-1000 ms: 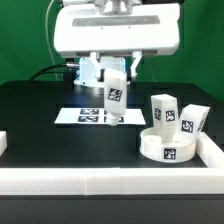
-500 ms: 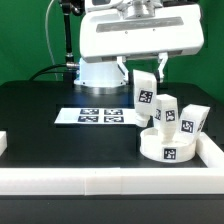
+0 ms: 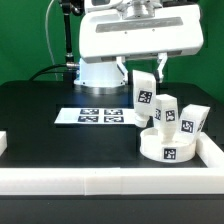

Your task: Assemble stool

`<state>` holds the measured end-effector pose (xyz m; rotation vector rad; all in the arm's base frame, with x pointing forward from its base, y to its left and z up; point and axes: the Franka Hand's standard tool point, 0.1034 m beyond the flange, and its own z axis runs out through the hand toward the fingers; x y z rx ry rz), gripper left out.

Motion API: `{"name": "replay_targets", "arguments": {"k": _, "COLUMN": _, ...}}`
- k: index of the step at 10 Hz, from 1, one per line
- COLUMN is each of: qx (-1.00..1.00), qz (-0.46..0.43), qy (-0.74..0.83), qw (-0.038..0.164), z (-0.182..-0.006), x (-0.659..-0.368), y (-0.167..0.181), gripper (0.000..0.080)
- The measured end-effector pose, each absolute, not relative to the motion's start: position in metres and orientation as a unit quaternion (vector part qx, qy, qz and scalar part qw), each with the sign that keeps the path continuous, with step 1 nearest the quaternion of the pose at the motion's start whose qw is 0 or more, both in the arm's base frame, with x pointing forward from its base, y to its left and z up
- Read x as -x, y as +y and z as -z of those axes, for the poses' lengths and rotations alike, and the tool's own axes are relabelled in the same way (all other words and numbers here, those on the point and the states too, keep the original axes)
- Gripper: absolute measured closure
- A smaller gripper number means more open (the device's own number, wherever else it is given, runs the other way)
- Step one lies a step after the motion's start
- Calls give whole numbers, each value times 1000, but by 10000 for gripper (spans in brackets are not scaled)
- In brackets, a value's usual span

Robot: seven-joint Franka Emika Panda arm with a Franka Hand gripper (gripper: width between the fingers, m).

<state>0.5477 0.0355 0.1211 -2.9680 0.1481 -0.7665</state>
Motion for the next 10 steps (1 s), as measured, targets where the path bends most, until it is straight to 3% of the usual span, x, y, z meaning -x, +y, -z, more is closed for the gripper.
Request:
{"name": "replay_targets", "arguments": {"k": 5, "qx": 967, "qz": 243, "qy": 44, "qw": 58, "z": -116, "x": -547, "y": 57, "gripper": 475}}
{"name": "replay_targets", "arguments": {"k": 9, "qx": 968, "qz": 241, "qy": 46, "qw": 57, "z": -114, "x": -546, "y": 55, "gripper": 475}}
{"name": "replay_targets", "arguments": {"k": 10, "qx": 971, "qz": 223, "qy": 62, "qw": 57, "z": -105, "x": -541, "y": 36, "gripper": 475}}
